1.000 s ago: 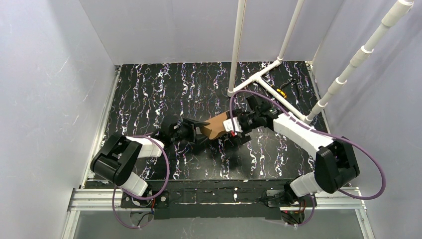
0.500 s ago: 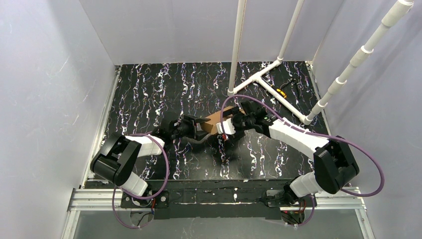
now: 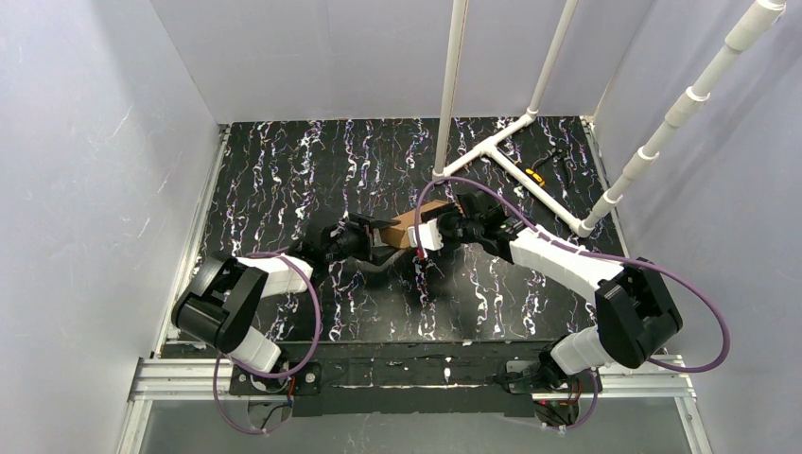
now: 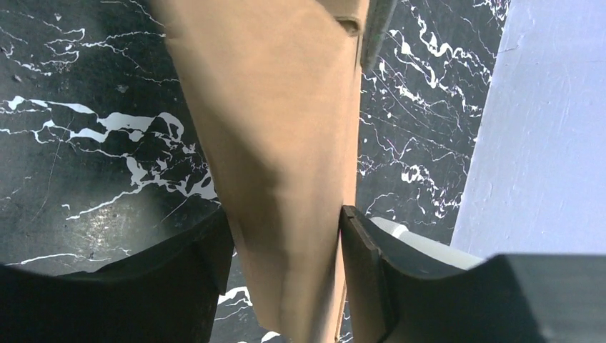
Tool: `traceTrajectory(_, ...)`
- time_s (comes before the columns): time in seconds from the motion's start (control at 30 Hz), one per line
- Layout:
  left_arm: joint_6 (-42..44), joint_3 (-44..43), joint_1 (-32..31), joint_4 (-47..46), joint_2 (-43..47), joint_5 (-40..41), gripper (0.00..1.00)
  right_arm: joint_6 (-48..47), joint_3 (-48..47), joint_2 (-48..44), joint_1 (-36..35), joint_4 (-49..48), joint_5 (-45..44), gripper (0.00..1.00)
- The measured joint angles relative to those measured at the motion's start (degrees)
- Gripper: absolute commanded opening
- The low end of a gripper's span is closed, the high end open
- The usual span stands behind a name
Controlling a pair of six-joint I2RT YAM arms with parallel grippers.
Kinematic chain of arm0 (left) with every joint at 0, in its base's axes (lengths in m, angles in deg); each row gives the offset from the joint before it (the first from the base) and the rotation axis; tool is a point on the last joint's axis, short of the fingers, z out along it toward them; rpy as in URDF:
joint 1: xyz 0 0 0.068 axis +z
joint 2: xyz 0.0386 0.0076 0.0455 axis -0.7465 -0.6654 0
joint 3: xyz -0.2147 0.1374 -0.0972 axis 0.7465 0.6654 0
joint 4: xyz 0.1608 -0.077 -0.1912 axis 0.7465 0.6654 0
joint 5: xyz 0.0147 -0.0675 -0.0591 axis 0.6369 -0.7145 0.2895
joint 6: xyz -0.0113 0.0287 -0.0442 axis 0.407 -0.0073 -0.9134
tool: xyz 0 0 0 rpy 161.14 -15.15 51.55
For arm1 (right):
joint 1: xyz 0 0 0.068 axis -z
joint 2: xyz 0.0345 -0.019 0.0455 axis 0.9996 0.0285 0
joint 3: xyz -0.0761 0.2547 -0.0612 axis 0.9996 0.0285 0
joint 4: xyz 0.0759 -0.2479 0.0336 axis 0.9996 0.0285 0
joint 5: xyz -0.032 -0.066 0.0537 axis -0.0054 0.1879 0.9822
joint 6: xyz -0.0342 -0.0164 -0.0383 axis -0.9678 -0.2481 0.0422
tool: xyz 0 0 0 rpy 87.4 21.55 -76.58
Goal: Fold the paper box
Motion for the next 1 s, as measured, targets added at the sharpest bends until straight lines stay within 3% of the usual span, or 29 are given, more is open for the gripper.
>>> traceTrajectory(0.17, 0.92, -0.11, -0.04, -0.48, 0.48, -1.07, 0.77, 3.02, 0.02, -0.02, 0.0, -0.96, 0.11, 0.56)
traceTrajectory(0.3, 3.02, -0.09, 0.17, -0.5, 2.62, -1.49, 0.97, 6.23, 1.03, -0.35, 0.31, -1.68, 1.22, 0.56)
traceTrajectory(0.6, 14.25, 2.73, 3.87, 2.43, 14.91, -2.23, 0.98, 16.74, 2.99, -3.76, 4.35, -1.01, 7.74, 0.56)
traceTrajectory(0.73, 24.17, 2.8, 5.9, 9.99, 22.93, -1.79, 0.98, 23.41, 3.3, -4.76, 6.47, -0.5, 11.45, 0.56)
traceTrajectory(0.83, 36.0, 1.38, 6.75, 20.65, 29.92, 0.31, 0.98, 30.56, 3.32, -4.76, 8.33, 0.04, 15.54, 0.55)
traceTrajectory(0.9, 49.88, -0.57, 6.99, 33.07, 36.15, 6.29, 0.98, 41.18, 3.3, -3.32, 11.21, -0.33, 21.53, 0.56)
traceTrajectory(1.0, 59.56, 2.16, 7.1, 35.87, 41.51, 9.14, 0.98, 57.64, 3.37, 2.14, 14.8, -6.67, 28.98, 0.57)
